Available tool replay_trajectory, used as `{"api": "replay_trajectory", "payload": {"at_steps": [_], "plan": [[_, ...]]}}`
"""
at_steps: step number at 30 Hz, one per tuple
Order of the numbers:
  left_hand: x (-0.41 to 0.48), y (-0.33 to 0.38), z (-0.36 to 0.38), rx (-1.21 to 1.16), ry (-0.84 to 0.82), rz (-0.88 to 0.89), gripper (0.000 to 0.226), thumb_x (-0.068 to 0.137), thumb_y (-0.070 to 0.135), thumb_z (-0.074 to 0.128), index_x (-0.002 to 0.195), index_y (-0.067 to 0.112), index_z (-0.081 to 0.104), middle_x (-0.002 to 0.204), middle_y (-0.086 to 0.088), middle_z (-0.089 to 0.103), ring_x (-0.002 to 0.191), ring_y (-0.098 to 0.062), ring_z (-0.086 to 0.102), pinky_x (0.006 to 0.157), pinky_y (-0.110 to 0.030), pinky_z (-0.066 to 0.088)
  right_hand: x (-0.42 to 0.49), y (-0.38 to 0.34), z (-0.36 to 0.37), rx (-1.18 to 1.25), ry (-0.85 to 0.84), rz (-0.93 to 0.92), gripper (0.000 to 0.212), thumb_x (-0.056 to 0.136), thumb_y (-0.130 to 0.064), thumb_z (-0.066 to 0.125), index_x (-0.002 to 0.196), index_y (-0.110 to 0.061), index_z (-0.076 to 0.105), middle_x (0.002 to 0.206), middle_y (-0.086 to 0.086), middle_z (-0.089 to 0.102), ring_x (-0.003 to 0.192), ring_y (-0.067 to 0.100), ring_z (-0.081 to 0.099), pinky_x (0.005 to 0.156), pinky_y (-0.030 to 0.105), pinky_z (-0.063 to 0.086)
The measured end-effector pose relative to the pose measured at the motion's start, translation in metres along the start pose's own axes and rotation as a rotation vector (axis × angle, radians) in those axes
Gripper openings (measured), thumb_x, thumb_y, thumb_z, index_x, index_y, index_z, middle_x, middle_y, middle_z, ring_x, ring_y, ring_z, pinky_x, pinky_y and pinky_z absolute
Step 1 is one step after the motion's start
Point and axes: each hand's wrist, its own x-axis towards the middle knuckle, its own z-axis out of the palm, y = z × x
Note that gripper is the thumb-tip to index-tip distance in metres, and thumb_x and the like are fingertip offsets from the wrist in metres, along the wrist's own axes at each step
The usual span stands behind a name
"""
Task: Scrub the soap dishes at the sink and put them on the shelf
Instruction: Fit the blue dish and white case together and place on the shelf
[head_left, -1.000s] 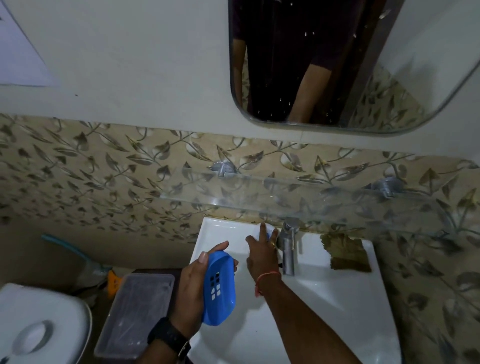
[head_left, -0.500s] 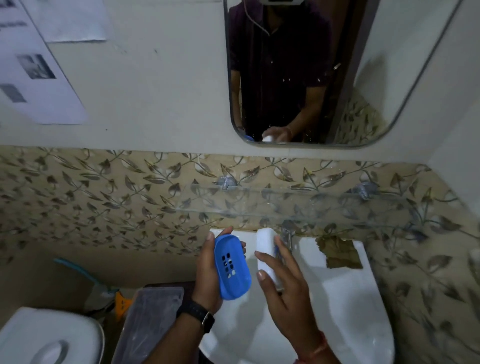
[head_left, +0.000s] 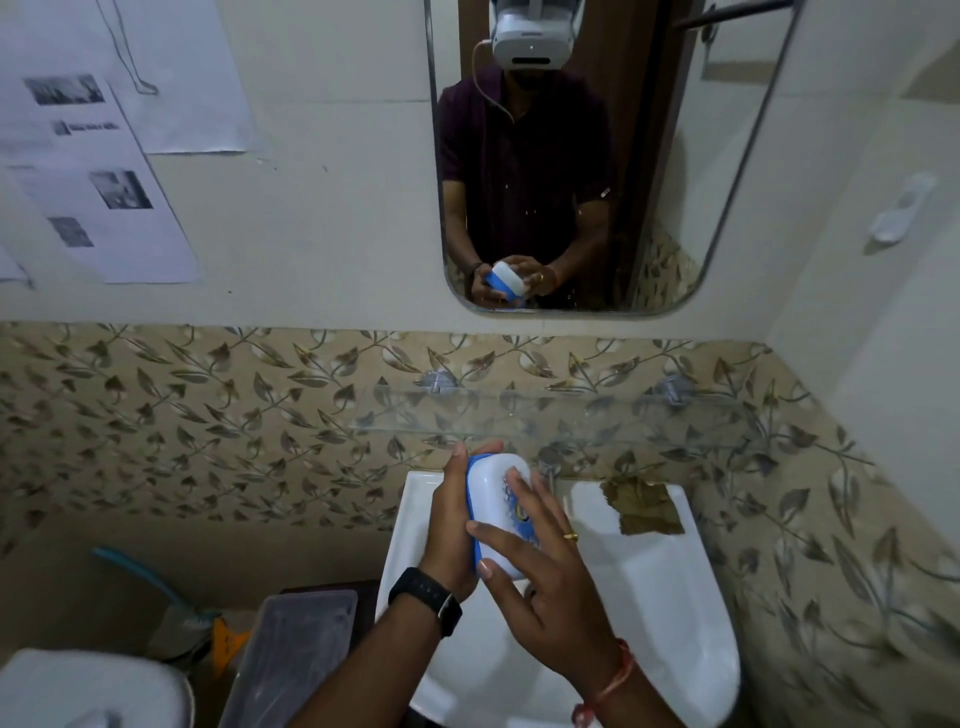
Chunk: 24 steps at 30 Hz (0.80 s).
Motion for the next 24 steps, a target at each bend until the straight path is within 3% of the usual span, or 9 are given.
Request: {"api": "replay_trajectory", "payload": {"at_steps": [8, 11, 15, 21, 24], "plan": [[-0.006, -0.005, 0.000, 0.002, -0.032, -0.088, 0.076, 0.091, 0.065, 0.046, 0.145, 0.012, 0.051, 0.142, -0.031, 0.054, 0.136, -0.050, 0.047, 0.117, -0.061, 0.032, -0.010, 0.002, -0.003, -0.105, 0.033, -0.034, 0.037, 0.100, -0.041, 0.058, 0.136, -0.045, 0.057, 0.167, -0.004, 0.023, 0.156, 0.027, 0.015, 0.123, 0.025, 0.019], [-0.011, -0.004, 0.002, -0.014, -0.079, -0.157, 0.081, 0.091, 0.069, 0.045, 0.144, 0.009, 0.055, 0.143, -0.028, 0.055, 0.129, -0.042, 0.056, 0.115, -0.054, 0.040, -0.012, 0.001, -0.003, -0.107, 0.036, -0.026, 0.037, 0.100, -0.043, 0.055, 0.137, -0.045, 0.055, 0.167, -0.005, 0.023, 0.156, 0.027, 0.015, 0.121, 0.030, 0.023], [-0.014, -0.004, 0.003, -0.009, -0.145, -0.204, 0.074, 0.088, 0.071, 0.047, 0.124, 0.012, 0.073, 0.130, -0.022, 0.068, 0.111, -0.034, 0.070, 0.099, -0.044, 0.056, -0.016, -0.001, -0.004, -0.100, 0.067, -0.033, 0.037, 0.101, -0.040, 0.055, 0.138, -0.043, 0.056, 0.167, -0.003, 0.025, 0.155, 0.029, 0.017, 0.122, 0.031, 0.025], [-0.014, -0.009, 0.000, -0.055, -0.152, -0.198, 0.074, 0.083, 0.073, 0.056, 0.123, 0.013, 0.073, 0.124, -0.022, 0.069, 0.109, -0.034, 0.070, 0.096, -0.044, 0.056, -0.017, -0.007, -0.005, -0.083, 0.043, -0.024, 0.035, 0.101, -0.045, 0.051, 0.136, -0.047, 0.054, 0.167, -0.006, 0.023, 0.156, 0.027, 0.015, 0.121, 0.027, 0.023], [-0.015, -0.008, 0.001, -0.030, -0.169, -0.178, 0.083, 0.076, 0.072, 0.065, 0.131, 0.011, 0.068, 0.133, -0.024, 0.065, 0.121, -0.037, 0.062, 0.111, -0.049, 0.046, -0.018, -0.009, -0.006, -0.067, 0.038, -0.010, 0.034, 0.102, -0.046, 0.050, 0.135, -0.051, 0.053, 0.167, -0.008, 0.022, 0.156, 0.025, 0.013, 0.120, 0.024, 0.022]]}}
